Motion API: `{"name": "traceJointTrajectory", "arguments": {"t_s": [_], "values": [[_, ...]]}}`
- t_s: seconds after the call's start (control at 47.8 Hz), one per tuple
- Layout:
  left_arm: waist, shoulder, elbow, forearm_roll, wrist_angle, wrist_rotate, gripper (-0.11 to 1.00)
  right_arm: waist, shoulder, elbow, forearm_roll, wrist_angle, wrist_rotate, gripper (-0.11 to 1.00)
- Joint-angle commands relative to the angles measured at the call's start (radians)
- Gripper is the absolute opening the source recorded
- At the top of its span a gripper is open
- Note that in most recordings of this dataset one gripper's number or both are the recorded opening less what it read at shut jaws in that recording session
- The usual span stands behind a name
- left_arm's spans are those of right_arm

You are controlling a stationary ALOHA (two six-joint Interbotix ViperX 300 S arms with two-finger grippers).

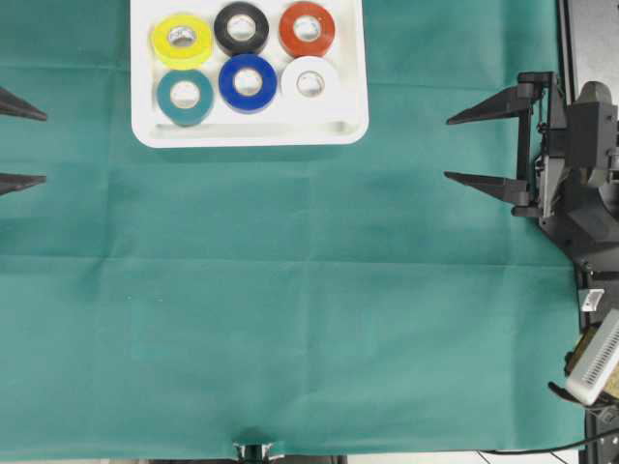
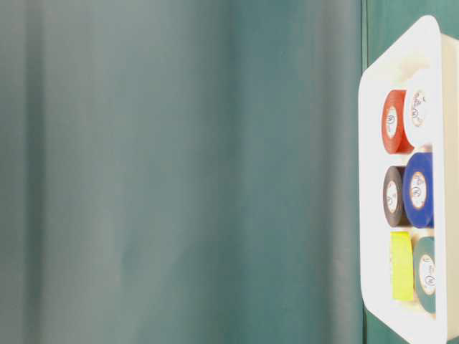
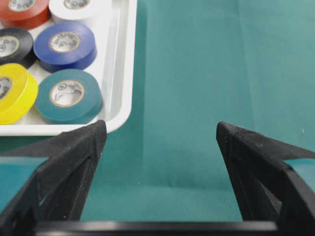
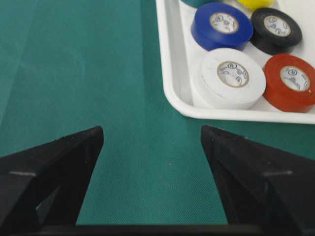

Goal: Put the tape alternately from left to right into the white case.

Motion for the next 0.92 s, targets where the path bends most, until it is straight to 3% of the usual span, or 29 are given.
{"name": "traceJointTrajectory", "arguments": {"t_s": [0.0, 0.251, 0.899], "values": [[0.003, -0.023, 0.000, 0.003, -0.006, 0.000, 0.98, 0.002, -0.005, -0.003, 0.002, -0.008, 0.008, 0.86], [0.002, -0.064, 0.026, 0.003, -0.002, 0.002, 0.98, 0.002, -0.052, 0.034, 0.002, -0.008, 0.049, 0.86], [0.003, -0.066, 0.038, 0.006, -0.002, 0.005, 0.98, 0.002, -0.064, 0.044, 0.002, -0.008, 0.054, 0.86]]}}
